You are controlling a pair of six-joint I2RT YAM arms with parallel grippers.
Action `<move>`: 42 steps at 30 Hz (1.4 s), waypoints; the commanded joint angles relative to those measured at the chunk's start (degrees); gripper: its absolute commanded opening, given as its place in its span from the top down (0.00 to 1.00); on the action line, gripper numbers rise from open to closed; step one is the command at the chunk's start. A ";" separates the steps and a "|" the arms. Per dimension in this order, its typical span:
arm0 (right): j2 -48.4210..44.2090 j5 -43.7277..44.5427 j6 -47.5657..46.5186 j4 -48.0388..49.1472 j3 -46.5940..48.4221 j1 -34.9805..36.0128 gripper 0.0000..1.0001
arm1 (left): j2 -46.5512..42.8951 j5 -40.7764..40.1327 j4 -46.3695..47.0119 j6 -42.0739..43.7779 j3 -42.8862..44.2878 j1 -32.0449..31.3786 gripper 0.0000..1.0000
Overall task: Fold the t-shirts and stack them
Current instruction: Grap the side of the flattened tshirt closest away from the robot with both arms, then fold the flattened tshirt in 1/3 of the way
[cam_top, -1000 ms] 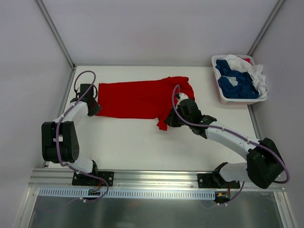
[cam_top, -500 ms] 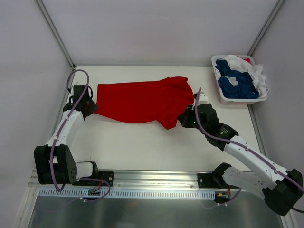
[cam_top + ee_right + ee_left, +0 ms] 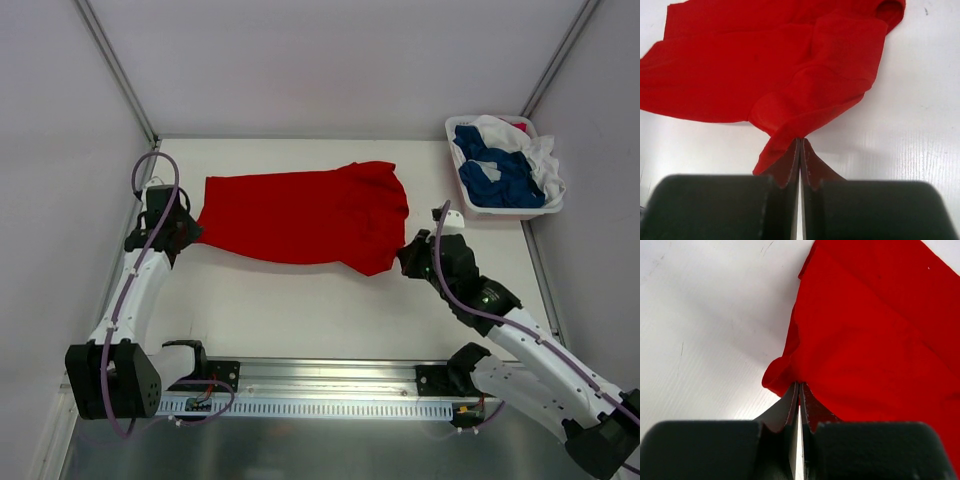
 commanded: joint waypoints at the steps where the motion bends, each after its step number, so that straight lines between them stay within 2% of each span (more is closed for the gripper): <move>1: -3.38 3.61 -0.03 -0.81 0.60 -0.20 1.00 | -3.51 1.01 -1.93 -1.08 -0.60 0.68 1.00; 14: -11.90 9.32 -1.70 -6.17 4.73 -0.20 1.00 | -10.54 2.60 -8.08 -1.51 3.00 0.60 1.00; 26: -15.77 9.41 -1.70 -8.46 7.64 -0.20 1.00 | -14.94 4.35 -12.83 -1.95 6.78 0.60 1.00; 42: -10.15 7.04 2.17 -10.04 5.97 -0.20 1.00 | -11.52 5.15 -12.22 -2.66 1.25 0.68 1.00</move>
